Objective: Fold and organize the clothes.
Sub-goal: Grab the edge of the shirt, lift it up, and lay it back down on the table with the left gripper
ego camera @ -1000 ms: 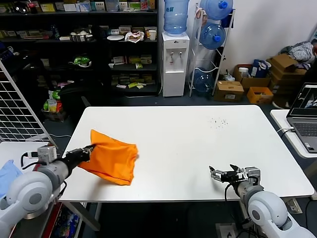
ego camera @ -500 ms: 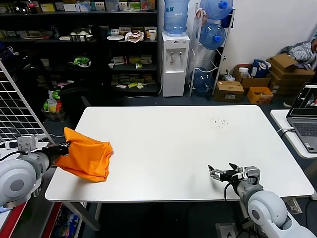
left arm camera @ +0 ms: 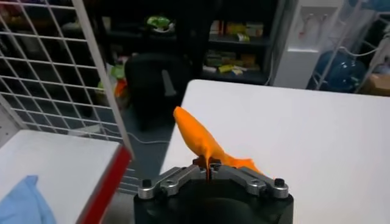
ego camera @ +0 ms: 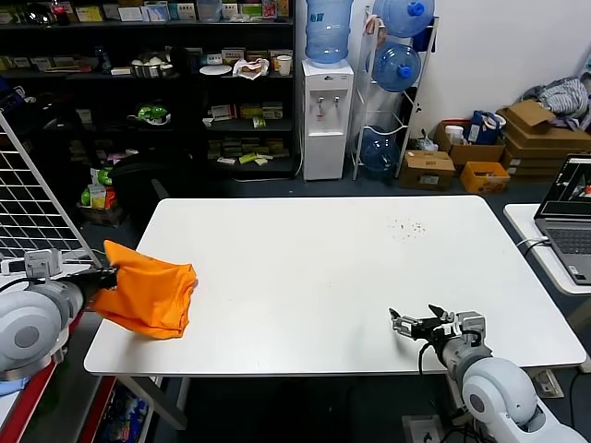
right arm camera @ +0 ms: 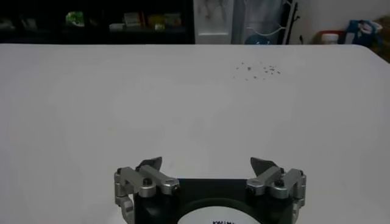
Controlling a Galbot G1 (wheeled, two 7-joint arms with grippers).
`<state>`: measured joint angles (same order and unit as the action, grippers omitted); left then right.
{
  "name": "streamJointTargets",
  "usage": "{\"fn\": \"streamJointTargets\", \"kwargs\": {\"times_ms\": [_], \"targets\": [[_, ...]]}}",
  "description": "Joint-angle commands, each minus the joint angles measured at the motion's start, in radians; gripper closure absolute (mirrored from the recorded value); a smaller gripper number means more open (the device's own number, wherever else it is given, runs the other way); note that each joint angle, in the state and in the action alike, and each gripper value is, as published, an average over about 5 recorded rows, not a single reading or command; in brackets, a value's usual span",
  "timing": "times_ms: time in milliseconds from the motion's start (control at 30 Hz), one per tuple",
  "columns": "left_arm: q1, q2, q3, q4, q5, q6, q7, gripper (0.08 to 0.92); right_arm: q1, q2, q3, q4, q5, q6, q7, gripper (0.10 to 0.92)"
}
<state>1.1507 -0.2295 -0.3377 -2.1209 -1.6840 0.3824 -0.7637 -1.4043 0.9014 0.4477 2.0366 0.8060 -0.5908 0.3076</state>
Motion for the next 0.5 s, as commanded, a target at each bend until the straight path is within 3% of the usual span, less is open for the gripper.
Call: {"fn": "streamJointTargets", "kwargs": {"times_ms": [33,133,300,400,500], "targets": [[-0.404,-0.389,0.494,-0.160,-0.068,-0.062,-0.114,0.896,-0.049,0.026,0.029,0.036,-0.023,-0.011,0.023,0.104],[-0.570,-0.597,0.683,-0.043,-0.064,-0.072,-0.136,0.896,-0.080,0.050,0.051,0.054,-0.040,-0.016,0.028,0.104],[-0.714,-0.918,0.835,0.217,-0.009,-0.074,-0.130,0.896,-0.137,0.100,0.092,0.084,-0.064,-0.020,0.029,0.104],[-0.736,-1.043,0.879,0.351,0.039,-0.071,-0.115,0.896,-0.167,0.114,0.113,0.100,-0.073,-0.018,0.026,0.104],[-0.735,-1.107,0.901,0.443,0.087,-0.069,-0.095,0.896,-0.189,0.117,0.134,0.115,-0.073,-0.015,0.022,0.104]]}}
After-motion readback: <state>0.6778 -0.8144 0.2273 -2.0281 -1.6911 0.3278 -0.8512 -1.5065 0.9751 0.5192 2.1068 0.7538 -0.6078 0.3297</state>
